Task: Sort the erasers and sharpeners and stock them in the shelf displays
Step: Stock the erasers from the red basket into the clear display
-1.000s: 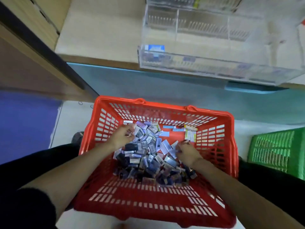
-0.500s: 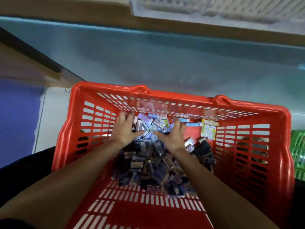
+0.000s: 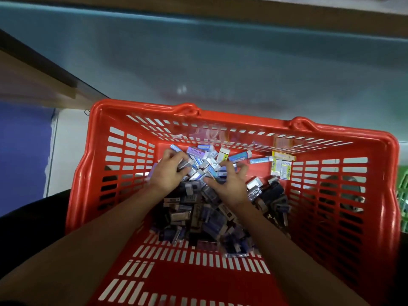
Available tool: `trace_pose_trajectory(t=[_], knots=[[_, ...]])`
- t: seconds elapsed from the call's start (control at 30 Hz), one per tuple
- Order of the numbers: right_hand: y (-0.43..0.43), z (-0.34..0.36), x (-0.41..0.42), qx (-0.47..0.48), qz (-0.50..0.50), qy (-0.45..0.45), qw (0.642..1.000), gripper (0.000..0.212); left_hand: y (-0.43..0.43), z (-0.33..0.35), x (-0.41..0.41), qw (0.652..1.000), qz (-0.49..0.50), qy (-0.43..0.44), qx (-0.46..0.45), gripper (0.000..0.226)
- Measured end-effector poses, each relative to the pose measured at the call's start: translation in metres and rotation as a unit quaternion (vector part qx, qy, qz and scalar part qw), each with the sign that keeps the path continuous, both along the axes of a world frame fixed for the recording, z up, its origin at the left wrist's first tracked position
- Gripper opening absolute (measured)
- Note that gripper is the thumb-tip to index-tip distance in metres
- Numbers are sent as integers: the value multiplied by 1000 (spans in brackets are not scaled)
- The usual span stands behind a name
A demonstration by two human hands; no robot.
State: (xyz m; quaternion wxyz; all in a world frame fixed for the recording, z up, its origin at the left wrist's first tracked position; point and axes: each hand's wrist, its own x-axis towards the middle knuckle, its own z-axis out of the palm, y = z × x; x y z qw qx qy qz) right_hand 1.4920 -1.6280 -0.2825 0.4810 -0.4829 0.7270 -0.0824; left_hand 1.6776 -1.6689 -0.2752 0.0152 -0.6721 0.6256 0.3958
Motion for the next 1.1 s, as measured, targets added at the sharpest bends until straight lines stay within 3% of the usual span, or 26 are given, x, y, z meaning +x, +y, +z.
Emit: trace_pose_trajectory(t=[0.17,0.4,0.53,0.7,0.8,0.9,1.0,1.1], knots=[[-5,0,7,28,4,-14,999,61,-3,1,2,999,2,28,33,27],[7,9,17,-4,-19,-107,994,16,-12,3,11,994,44,75,62,36],[8,11,20,3,-19,-70,997,28,-7,7,12,992,85,76,58,32],[23,24,28,-14,-65,-65,996,22,10,16,11,989,132,65,20,25],[32,21,31,49,-6,-32,998,59,20,20,13,984,156,89,15,20],[27,18,40,78,-32,-39,996,83,28,24,17,976,184,116,30,13],[17,14,44,104,-90,-82,987,79,36,31,18,965,205,156,55,6],[15,15,44,109,-143,-161,970,46,42,36,20,956,223,175,74,16]])
